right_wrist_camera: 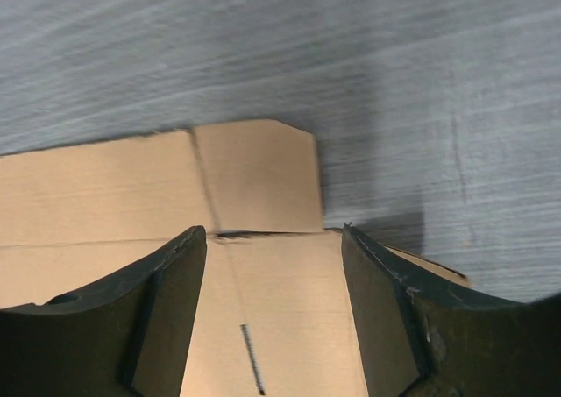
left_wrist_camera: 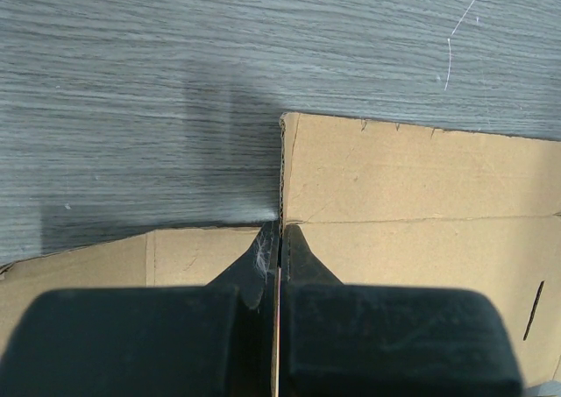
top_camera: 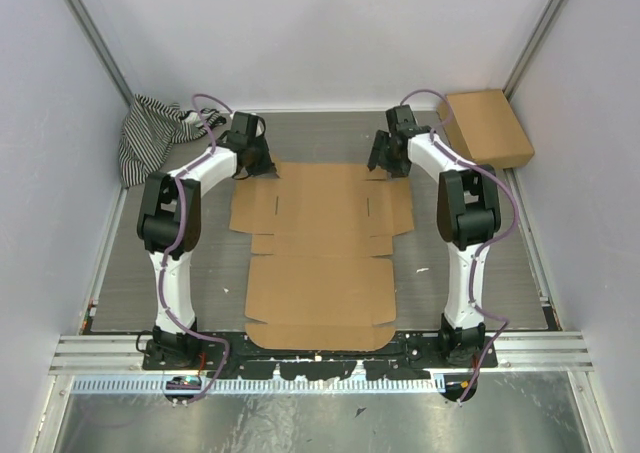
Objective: Fold the paper box
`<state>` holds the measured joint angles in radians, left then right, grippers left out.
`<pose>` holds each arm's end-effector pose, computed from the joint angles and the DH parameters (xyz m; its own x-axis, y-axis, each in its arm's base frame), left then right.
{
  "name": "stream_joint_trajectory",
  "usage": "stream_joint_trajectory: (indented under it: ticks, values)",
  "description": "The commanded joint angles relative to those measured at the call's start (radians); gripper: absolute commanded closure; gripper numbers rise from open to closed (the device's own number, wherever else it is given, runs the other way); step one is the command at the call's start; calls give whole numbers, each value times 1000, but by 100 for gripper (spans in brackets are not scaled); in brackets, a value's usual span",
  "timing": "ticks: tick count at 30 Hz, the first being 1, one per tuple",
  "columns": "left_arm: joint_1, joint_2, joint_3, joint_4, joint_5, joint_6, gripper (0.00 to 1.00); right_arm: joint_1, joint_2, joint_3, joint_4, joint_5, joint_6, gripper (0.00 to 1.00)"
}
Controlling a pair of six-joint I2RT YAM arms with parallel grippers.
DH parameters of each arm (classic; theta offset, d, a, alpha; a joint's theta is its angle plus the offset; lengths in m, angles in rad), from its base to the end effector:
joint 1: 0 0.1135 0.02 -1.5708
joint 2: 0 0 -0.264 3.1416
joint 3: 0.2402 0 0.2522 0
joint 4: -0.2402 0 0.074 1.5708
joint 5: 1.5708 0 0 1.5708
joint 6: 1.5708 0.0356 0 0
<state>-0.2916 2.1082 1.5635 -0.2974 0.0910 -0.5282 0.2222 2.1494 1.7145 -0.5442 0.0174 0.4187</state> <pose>0.4479 -0.1378 0.1830 -0.7907 -0.2867 -0.5410 -0.0628 0.9169 -0.3942 0.4614 0.1036 0.1948 -0.8254 0.2303 -0.5155 0.1365 0.9673 0.2136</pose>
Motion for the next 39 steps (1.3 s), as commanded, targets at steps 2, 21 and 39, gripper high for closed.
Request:
stream_joint_trajectory:
  ticks: [2, 21, 39]
  values:
    - [0, -39, -5, -3, -2, 12, 100, -8, -30, -27, 27, 27, 6, 31]
    - [0, -37, -8, -3, 16, 24, 100, -19, 46, -23, 99, -81, -23, 33]
    - [-8, -39, 4, -10, 16, 43, 100, 5, -95, -70, 186, -143, -74, 41]
